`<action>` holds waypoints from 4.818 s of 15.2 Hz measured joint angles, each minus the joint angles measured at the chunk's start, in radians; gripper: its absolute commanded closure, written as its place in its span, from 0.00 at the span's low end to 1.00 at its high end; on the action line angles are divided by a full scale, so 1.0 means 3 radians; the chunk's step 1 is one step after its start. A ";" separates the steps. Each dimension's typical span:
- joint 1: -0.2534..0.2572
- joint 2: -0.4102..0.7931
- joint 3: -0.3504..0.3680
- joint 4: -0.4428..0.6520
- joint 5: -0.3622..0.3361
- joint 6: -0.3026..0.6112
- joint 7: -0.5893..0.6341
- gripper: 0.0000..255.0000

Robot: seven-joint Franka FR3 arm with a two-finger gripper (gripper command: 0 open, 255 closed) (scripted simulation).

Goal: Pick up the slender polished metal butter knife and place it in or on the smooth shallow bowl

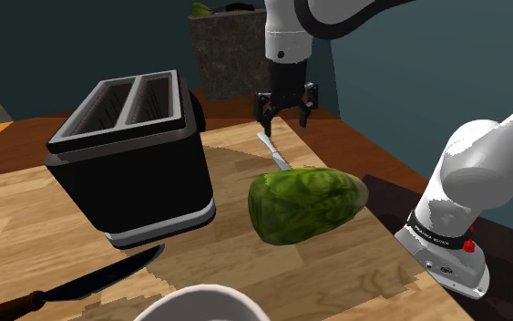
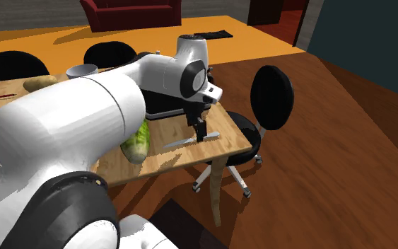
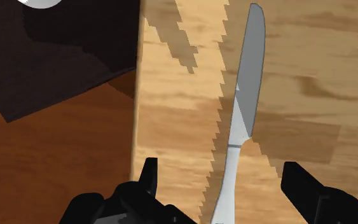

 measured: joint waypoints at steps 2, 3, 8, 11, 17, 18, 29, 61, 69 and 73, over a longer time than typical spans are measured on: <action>0.0002 0.0137 0.0137 0.0082 0.0044 0.0054 0.0224 0.00; 0.0000 0.0160 0.0159 0.0076 0.0053 0.0082 0.0262 0.00; 0.0009 0.0235 0.0236 -0.0089 0.0081 0.0322 0.0323 0.00; 0.0011 0.0249 0.0249 -0.0165 0.0088 0.0412 0.0319 0.00; 0.0009 0.0257 0.0250 -0.0174 0.0087 0.0430 0.0316 1.00; 0.0009 0.0257 0.0250 -0.0174 0.0087 0.0430 0.0316 1.00; 0.0007 0.0248 0.0242 -0.0132 0.0083 0.0380 0.0317 1.00; 0.0009 0.0313 0.0275 0.1211 0.0025 -0.0869 0.0622 1.00; 0.0153 0.0473 0.0816 0.1504 0.0136 -0.0909 0.1321 1.00; 0.0177 0.0692 0.1134 0.1753 0.0095 -0.0906 0.1694 1.00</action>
